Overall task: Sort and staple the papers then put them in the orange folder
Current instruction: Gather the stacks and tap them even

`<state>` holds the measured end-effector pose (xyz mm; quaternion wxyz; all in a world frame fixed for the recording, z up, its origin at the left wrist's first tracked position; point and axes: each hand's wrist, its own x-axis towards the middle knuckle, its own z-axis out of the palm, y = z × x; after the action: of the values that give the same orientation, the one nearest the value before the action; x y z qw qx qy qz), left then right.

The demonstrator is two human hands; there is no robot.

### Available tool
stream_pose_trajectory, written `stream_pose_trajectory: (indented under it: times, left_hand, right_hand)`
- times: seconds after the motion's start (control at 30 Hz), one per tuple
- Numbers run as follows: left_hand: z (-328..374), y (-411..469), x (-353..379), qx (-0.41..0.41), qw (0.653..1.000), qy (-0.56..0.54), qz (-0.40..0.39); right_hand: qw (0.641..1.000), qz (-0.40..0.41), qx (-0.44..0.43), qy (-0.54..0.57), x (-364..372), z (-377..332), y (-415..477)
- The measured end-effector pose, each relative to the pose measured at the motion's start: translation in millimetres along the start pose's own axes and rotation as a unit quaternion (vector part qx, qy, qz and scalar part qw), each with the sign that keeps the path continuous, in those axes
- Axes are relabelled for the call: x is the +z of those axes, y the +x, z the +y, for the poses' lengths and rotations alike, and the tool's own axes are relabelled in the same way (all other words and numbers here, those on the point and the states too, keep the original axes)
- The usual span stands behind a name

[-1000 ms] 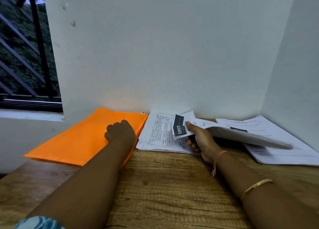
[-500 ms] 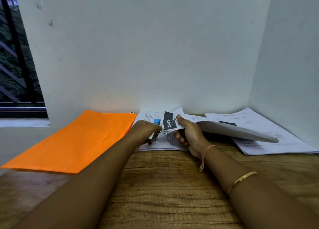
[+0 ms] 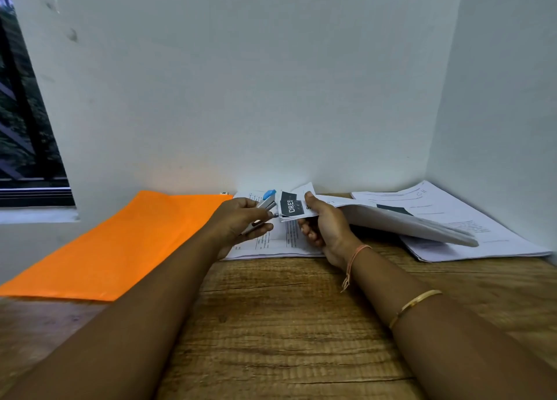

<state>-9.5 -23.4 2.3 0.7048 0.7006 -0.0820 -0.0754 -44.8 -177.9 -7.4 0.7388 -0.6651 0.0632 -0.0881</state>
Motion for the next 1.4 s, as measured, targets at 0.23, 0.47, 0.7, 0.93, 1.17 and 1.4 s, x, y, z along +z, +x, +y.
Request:
stream_pose_trajectory:
  times: [0.23, 0.47, 0.7, 0.93, 1.17, 1.4]
  left_hand:
    - [2, -6, 1, -0.017, 0.997, 0.010, -0.072]
    - [5, -9, 0, -0.095, 0.986, -0.081, -0.113]
    - [2, -9, 8, -0.127, 0.985, -0.087, -0.077]
    - [2, -11, 13, -0.145, 0.981, -0.105, -0.076]
    - [1, -11, 15, -0.177, 0.973, -0.123, -0.085]
    - [-1, -10, 13, -0.162, 0.979, -0.097, -0.080]
  right_hand:
    - [1.000, -0.004, 0.006, -0.005, 0, 0, -2]
    - [0.999, -0.007, 0.000, -0.048, 0, 2, -1]
    - [0.997, -0.010, -0.019, -0.075, 0, 3, -1]
    - [0.992, -0.007, -0.040, -0.122, -2, 4, -1]
    - [0.988, -0.015, -0.056, -0.142, -1, 7, 0]
    - [0.987, -0.031, -0.048, -0.149, -1, 5, -3]
